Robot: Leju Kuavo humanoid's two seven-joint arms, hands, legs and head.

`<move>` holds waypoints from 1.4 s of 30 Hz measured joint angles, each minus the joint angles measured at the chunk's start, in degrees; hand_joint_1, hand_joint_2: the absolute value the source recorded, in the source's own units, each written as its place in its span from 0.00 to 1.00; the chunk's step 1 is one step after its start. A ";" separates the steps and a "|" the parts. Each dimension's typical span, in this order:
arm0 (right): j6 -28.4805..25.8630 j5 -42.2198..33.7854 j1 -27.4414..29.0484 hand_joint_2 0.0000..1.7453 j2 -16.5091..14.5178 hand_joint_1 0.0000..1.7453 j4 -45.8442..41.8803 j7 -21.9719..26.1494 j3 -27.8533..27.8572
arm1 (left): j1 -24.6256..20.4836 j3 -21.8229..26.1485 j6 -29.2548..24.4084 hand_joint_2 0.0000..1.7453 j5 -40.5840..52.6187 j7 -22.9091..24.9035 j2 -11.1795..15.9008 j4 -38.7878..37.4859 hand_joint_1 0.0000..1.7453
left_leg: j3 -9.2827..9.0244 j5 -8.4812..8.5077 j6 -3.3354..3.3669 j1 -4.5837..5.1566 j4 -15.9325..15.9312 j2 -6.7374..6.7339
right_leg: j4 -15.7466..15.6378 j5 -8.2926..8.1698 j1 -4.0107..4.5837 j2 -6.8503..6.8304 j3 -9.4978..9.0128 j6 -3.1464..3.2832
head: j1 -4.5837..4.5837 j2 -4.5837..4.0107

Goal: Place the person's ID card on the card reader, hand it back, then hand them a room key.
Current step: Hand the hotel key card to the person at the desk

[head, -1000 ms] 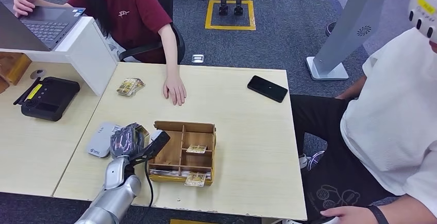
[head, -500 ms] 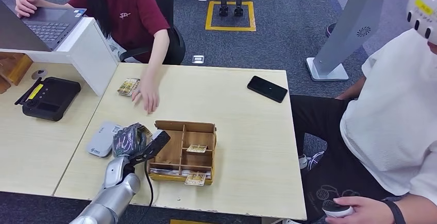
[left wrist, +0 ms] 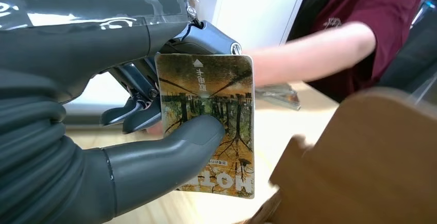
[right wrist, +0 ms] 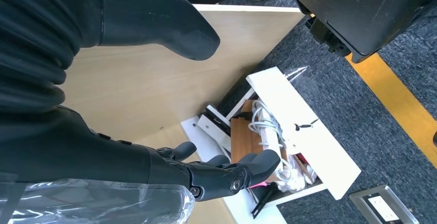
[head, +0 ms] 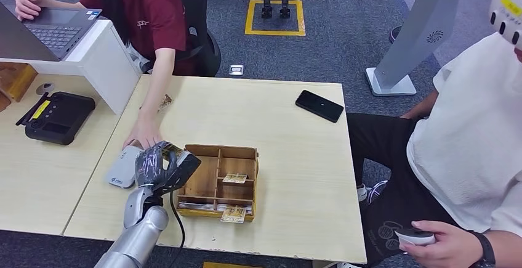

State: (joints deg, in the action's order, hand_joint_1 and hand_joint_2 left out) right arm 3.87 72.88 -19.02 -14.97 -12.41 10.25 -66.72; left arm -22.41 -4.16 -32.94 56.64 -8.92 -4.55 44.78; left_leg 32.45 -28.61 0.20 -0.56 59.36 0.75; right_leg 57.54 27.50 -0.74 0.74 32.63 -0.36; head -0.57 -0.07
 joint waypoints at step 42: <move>0.19 3.90 -0.01 1.00 0.00 0.00 0.04 6.01 -6.60 | -3.56 5.73 -6.11 1.00 8.88 1.77 2.82 2.99 1.00 | 0.08 0.00 0.01 0.00 0.00 0.01 | 0.01 0.00 0.00 -0.01 0.08 0.00 | 0.00 0.01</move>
State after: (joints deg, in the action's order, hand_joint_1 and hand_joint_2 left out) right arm 4.05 76.77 -19.03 -14.97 -12.37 16.26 -73.32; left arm -25.98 1.56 -39.05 65.52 -7.15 -1.73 47.78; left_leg 32.52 -28.61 0.21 -0.56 59.36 0.77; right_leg 57.54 27.50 -0.75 0.73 32.70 -0.37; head -0.57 -0.06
